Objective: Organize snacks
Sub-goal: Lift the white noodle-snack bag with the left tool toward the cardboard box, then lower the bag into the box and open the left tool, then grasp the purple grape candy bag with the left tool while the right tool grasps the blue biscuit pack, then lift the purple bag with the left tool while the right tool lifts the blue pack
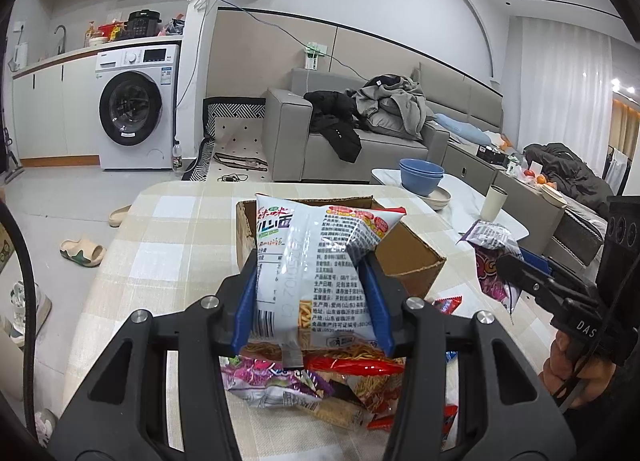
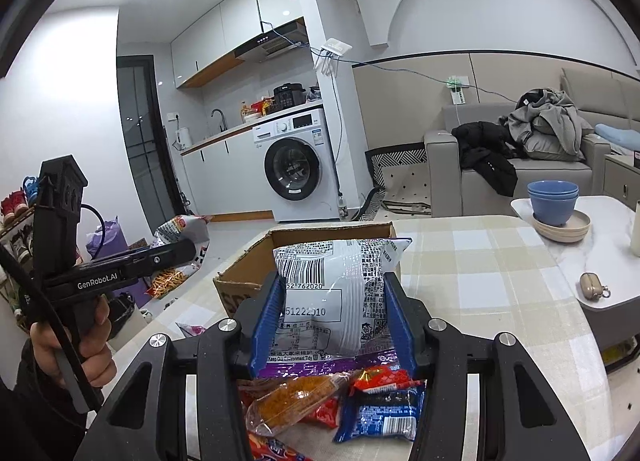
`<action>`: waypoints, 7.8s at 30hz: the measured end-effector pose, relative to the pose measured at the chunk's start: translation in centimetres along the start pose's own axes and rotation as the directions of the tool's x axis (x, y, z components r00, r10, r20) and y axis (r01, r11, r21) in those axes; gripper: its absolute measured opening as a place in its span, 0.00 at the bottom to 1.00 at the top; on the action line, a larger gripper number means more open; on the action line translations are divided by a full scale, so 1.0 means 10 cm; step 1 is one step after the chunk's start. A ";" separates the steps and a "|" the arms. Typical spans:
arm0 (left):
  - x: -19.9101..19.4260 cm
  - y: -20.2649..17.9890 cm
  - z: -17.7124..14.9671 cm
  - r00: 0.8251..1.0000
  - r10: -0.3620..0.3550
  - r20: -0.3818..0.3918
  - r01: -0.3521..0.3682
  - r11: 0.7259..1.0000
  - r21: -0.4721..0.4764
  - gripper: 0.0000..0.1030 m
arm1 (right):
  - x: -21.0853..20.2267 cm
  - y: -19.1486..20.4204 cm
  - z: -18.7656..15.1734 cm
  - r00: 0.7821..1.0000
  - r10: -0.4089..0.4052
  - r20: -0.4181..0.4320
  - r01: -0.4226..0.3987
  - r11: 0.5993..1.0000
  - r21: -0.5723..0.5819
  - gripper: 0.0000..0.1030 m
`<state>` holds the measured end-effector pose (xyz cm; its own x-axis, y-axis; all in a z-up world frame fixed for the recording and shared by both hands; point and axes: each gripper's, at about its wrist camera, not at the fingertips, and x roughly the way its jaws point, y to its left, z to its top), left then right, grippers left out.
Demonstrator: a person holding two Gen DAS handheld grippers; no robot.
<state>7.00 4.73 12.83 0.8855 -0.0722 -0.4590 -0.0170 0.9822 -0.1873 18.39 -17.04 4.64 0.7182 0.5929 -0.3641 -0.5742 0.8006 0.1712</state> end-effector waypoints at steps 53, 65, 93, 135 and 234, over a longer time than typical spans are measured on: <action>2.08 -0.19 0.34 0.991 0.073 -0.111 -0.066 0.996 0.066 0.44 | 1.24 0.08 0.24 0.994 0.017 -0.107 -0.024 0.998 -0.062 0.49; 2.07 -0.21 0.23 0.988 0.056 -0.144 -0.044 0.996 0.081 0.50 | 1.19 0.06 0.21 0.992 0.006 -0.126 -0.015 0.998 -0.066 0.49; 0.69 0.07 -0.47 0.984 0.094 -0.149 -0.088 0.995 0.046 0.99 | 0.37 -0.22 -0.18 0.979 -0.086 -0.185 0.081 0.996 -0.037 1.00; 1.01 0.41 -0.98 0.935 0.130 -0.330 -0.102 0.990 0.100 0.99 | 0.76 -0.51 -0.85 0.834 -0.151 -0.531 0.154 0.987 -0.039 0.99; 1.36 0.45 -1.22 0.928 0.023 -0.371 -0.034 0.999 -0.024 0.46 | 0.30 -0.65 -0.59 0.917 -0.107 -0.384 0.092 0.994 -0.057 0.45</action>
<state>13.30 6.04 -4.89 0.6495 -0.1090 -0.7525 -0.0585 0.9796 -0.1923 21.95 -21.01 -2.97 0.5692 0.4249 -0.7039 -0.5270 0.8457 0.0844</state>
